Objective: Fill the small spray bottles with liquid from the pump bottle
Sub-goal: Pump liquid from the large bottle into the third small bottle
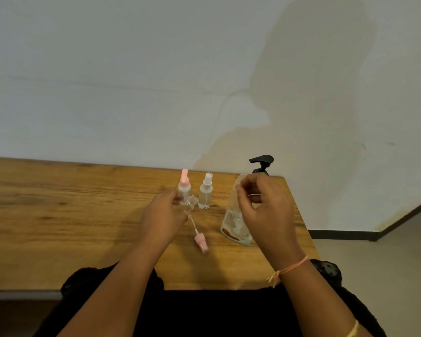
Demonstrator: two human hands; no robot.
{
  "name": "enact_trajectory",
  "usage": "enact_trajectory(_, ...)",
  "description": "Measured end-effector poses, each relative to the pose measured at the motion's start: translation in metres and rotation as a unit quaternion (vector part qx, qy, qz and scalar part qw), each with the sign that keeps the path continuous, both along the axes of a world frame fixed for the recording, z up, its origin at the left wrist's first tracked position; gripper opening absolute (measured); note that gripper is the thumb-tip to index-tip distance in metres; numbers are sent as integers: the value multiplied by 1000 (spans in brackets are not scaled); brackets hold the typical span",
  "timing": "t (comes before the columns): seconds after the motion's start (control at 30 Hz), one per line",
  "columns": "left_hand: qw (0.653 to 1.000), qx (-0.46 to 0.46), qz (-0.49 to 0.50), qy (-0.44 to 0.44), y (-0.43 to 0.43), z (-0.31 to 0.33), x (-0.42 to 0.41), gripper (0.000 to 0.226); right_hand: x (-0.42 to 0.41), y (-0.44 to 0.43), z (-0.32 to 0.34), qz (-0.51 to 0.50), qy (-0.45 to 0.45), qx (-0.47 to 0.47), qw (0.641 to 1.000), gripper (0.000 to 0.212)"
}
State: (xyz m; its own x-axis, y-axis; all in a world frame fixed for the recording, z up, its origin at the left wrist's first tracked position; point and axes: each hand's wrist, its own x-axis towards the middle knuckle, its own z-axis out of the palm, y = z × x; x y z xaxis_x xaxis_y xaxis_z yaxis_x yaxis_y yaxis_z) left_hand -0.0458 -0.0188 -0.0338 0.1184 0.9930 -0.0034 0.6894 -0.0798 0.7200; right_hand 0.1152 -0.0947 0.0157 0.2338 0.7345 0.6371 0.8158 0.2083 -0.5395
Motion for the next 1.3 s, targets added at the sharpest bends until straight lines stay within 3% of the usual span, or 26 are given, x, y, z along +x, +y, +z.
enact_trajectory(0.13, 998, 48, -19, -35, -3, 8, 7, 42, 13, 3, 2, -38, -2, 96, 995, 11)
enact_trajectory(0.27, 990, 94, -50, -96, -11, 17, 17, 43, 19, 8, 1, -71, 33, 116, 990, 20)
enact_trajectory(0.37, 979, 123, -84, -138, -15, 26, 27, 42, 18, 9, 4, -49, 154, 92, 983, 19)
enact_trajectory(0.43, 974, 127, -105, -157, -16, 33, 35, 43, 17, 12, 12, -15, 291, 62, 955, 17)
enact_trajectory(0.5, 971, 126, -118, -163, -15, 38, 42, 44, 20, 17, 19, 4, 368, 50, 929, 14)
enact_trajectory(1.17, 959, 164, -82, -215, -2, 50, 63, 53, 39, 44, 27, -13, 418, -117, 901, 33)
enact_trajectory(1.3, 953, 146, -81, -253, -4, 54, 62, 46, 39, 41, 27, -16, 418, -136, 898, 38)
